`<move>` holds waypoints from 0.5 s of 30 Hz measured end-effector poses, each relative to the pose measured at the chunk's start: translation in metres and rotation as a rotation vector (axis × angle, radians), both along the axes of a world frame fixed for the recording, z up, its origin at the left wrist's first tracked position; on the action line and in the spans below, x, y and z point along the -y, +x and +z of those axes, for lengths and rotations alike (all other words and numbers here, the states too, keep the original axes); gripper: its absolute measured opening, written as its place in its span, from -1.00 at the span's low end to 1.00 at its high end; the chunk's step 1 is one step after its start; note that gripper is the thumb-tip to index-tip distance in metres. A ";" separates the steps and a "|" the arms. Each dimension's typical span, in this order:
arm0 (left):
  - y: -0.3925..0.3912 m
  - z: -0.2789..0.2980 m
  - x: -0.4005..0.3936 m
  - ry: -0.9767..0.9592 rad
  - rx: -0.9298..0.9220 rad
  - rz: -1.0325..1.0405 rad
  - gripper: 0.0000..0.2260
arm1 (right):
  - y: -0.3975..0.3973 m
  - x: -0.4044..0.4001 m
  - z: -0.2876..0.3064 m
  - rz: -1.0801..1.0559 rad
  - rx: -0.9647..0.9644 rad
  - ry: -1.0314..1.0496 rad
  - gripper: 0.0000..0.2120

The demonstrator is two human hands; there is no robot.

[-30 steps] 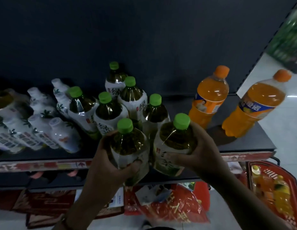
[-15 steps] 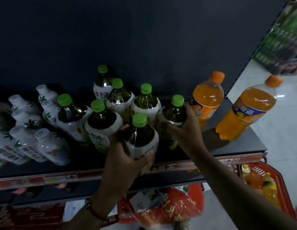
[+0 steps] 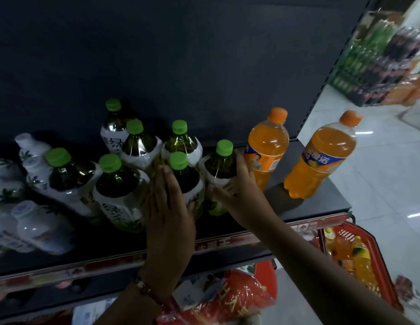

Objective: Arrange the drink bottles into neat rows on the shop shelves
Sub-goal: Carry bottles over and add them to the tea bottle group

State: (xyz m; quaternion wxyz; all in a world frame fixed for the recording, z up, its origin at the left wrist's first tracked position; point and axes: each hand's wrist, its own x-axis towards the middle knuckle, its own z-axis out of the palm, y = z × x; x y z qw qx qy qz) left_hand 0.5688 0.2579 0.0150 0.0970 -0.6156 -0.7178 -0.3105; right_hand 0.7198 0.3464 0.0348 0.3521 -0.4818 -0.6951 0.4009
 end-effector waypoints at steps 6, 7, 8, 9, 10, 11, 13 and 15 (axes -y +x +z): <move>-0.004 0.007 -0.008 -0.067 -0.012 0.015 -0.20 | 0.009 0.010 0.001 0.019 0.026 0.010 -0.08; -0.003 0.011 -0.007 -0.097 -0.016 0.026 -0.19 | 0.013 0.013 0.005 0.030 0.042 0.012 -0.08; -0.003 0.016 -0.006 -0.131 -0.012 0.036 -0.18 | 0.018 0.015 0.009 0.043 0.062 0.018 -0.10; -0.003 0.022 -0.004 -0.157 -0.002 0.043 -0.18 | 0.023 0.018 0.014 0.060 0.088 0.024 -0.14; -0.003 0.029 -0.002 -0.166 0.006 0.041 -0.20 | 0.029 0.021 0.020 0.074 0.121 0.039 -0.22; -0.003 0.037 0.000 -0.149 0.007 0.029 -0.24 | 0.036 0.025 0.027 0.079 0.175 0.071 -0.30; 0.002 0.057 0.003 -0.066 0.005 -0.013 -0.30 | 0.054 0.033 0.042 0.058 0.327 0.162 -0.44; 0.017 0.080 0.000 0.021 -0.009 -0.079 -0.35 | 0.077 0.040 0.062 0.006 0.454 0.247 -0.59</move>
